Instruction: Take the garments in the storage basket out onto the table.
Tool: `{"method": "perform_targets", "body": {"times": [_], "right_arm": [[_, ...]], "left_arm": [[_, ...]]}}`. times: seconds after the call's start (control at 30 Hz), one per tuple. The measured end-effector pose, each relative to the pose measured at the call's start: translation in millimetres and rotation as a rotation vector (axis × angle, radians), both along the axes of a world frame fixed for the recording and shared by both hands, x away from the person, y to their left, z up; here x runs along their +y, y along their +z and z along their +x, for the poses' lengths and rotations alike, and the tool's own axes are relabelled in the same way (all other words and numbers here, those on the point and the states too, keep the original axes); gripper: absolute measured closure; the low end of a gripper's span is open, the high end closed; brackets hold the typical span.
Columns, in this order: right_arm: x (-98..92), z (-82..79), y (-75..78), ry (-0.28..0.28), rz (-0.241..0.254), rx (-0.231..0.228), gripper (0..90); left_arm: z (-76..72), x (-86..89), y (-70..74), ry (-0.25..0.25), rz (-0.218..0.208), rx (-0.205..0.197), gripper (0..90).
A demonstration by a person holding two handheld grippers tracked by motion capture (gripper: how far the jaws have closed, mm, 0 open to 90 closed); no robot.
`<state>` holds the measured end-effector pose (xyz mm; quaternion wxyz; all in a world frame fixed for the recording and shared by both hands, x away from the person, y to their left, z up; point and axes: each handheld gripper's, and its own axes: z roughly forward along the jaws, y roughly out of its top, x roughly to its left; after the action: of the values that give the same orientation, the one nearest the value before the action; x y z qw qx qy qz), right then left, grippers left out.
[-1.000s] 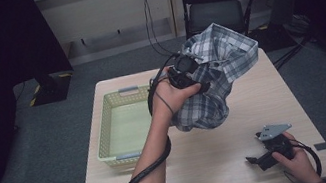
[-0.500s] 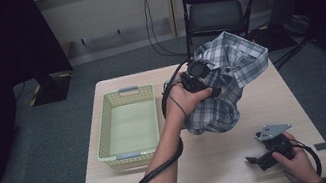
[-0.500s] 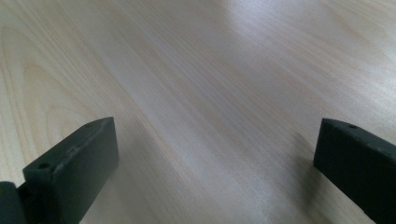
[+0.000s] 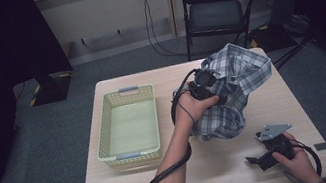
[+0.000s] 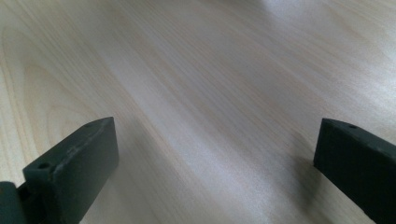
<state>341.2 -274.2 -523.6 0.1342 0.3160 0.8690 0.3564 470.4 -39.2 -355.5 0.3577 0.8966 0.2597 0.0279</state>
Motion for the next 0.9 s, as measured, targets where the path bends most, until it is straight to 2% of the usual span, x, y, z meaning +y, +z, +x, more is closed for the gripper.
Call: {"method": "perform_targets", "body": {"times": [0.1, 0.13, 0.17, 0.43, 0.9], "right_arm": [[0.0, -0.1, 0.0, 0.000, 0.000, 0.000, 0.0], [0.0, -0.1, 0.0, 0.000, 0.000, 0.000, 0.0], [0.0, -0.2, 0.0, 0.000, 0.000, 0.000, 0.0], [0.0, -0.3, 0.0, -0.001, 0.000, 0.000, 0.0], [0.0, -0.3, 0.0, 0.000, 0.000, -0.001, 0.0]], "left_arm": [[2.0, 0.0, -13.7, 0.006, -0.013, 0.024, 52.3], [2.0, 0.0, -13.7, 0.006, -0.013, 0.024, 52.3], [2.5, -0.9, -21.9, 0.016, -0.021, 0.038, 52.2], [4.4, -0.3, -41.4, 0.034, -0.032, 0.064, 52.0], [7.0, -2.1, -55.3, 0.048, -0.036, 0.087, 51.1]]}}
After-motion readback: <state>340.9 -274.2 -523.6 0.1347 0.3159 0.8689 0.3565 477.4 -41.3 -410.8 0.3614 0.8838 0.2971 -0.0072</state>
